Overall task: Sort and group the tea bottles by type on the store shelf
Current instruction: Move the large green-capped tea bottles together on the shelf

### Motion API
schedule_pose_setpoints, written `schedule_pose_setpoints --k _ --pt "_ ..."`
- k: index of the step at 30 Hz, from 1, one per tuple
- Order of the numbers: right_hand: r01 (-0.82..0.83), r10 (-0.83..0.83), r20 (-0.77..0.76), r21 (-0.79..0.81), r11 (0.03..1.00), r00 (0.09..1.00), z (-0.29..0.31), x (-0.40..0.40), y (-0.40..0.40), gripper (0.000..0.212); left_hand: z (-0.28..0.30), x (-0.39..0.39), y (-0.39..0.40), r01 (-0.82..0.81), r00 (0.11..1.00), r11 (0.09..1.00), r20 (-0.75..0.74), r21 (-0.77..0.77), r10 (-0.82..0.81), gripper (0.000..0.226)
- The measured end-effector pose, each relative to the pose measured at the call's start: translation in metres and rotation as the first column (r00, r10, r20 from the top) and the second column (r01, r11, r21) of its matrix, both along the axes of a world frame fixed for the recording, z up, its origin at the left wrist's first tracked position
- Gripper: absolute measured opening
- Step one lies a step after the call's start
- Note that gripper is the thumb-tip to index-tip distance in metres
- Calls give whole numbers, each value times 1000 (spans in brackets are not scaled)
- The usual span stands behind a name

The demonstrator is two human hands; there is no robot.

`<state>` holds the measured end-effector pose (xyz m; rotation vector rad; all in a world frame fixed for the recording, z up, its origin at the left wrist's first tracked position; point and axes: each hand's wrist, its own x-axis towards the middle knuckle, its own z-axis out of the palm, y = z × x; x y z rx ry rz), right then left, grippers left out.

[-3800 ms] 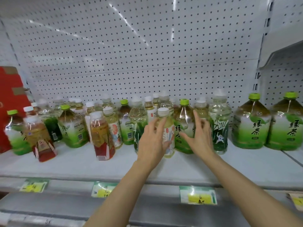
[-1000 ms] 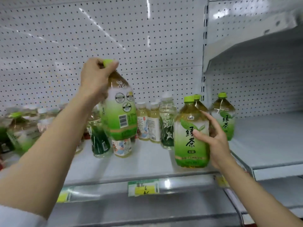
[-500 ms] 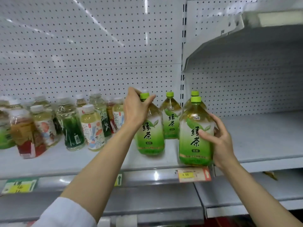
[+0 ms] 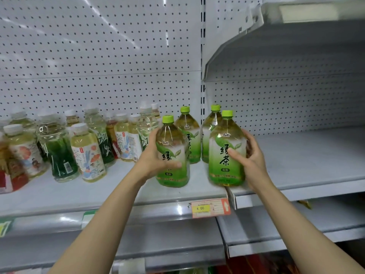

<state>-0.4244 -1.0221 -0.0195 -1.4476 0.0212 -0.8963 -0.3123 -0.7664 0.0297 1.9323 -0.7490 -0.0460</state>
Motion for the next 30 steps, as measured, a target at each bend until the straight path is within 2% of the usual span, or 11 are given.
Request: schedule_pose_setpoints --k 5,8,10,16,21,23,25,27,30 --pt "12 -36 -112 -207 978 993 -2 15 -15 83 -5 6 -20 -79 994 997 72 24 77 124" --pt "90 -125 -125 -259 962 984 -3 22 -16 81 -11 5 -45 -222 959 969 203 108 197 128" --pt "142 -187 -125 -299 944 974 -6 24 -16 80 -13 3 -58 -265 939 954 264 140 222 129" --pt "195 -263 -123 -399 896 957 -9 32 -17 77 -14 6 -71 -344 907 919 321 194 272 128" --pt "226 -327 -146 -468 854 934 -11 28 -12 72 -22 7 -71 -367 879 916 383 163 284 127" --pt "361 -474 -78 -545 757 877 -12 23 -4 70 -23 8 -68 -335 890 930 373 151 260 128" --pt "561 -633 135 -625 543 763 -11 18 11 63 -26 9 -61 -311 890 937 395 159 228 129" --pt "650 -631 331 -659 377 702 -11 16 29 59 -31 5 -48 -316 858 932 473 176 201 118" --pt "611 -530 398 -725 319 749 -18 26 57 55 -44 0 -10 -395 723 917 636 58 271 84"
